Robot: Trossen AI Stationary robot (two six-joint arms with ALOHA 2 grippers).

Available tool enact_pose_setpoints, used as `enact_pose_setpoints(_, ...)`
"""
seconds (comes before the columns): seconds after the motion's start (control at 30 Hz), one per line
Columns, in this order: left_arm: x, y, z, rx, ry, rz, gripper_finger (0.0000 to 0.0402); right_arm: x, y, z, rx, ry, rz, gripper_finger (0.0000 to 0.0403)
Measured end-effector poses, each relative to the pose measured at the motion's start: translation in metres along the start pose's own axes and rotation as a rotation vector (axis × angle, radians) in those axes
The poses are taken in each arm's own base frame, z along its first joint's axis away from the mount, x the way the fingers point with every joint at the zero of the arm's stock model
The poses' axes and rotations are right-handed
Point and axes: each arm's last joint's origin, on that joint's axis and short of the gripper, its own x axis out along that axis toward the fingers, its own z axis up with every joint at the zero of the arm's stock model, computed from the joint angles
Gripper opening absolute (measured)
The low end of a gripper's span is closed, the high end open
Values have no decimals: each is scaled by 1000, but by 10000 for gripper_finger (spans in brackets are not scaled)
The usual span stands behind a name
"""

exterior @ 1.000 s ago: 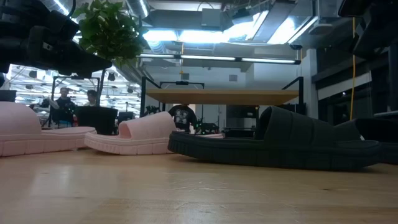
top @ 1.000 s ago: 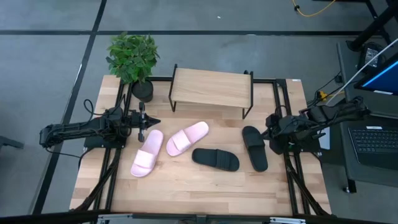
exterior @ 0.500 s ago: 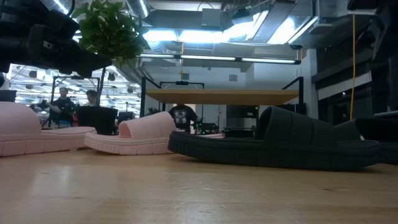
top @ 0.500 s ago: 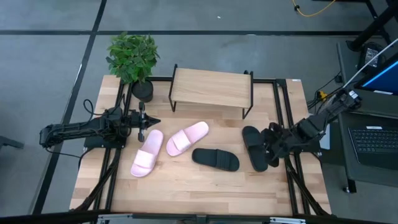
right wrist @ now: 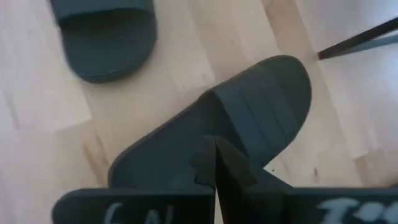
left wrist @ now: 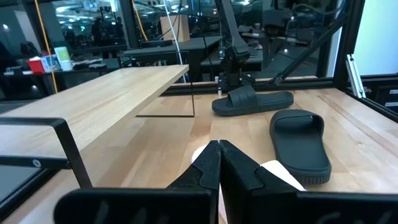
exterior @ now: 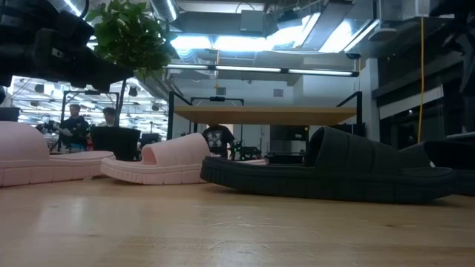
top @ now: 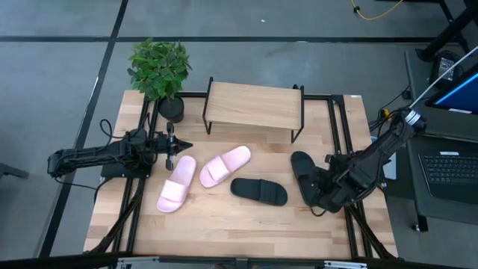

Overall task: Pick and place slides into the shelf
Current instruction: Put the right black slide on the shelf

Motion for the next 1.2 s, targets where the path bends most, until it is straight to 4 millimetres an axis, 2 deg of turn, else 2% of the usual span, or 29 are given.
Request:
enact_pose_setpoints(0.13, 0, 0, 0, 2, 0, 0, 0, 7, 3, -1, -19, -10, -75, 0)
enact_pose_setpoints(0.33, 0, 0, 1, 3, -9, 1, 0, 12, -2, -1, -59, 3, -186, 11)
enact_pose_setpoints(0.6, 0, 0, 1, 8, -14, 1, 0, 14, -4, 3, -65, 21, -195, 33)
enact_pose_setpoints(0.8, 0, 0, 1, 55, -15, 2, 0, 15, -2, 4, -146, 27, -169, 60)
enact_pose_setpoints(1.03, 0, 0, 1, 56, -15, 1, 0, 15, -2, 4, -150, 27, -169, 99)
enact_pose_setpoints(1.2, 0, 0, 1, 56, -14, 2, 0, 15, 2, 5, -130, 27, -119, 107)
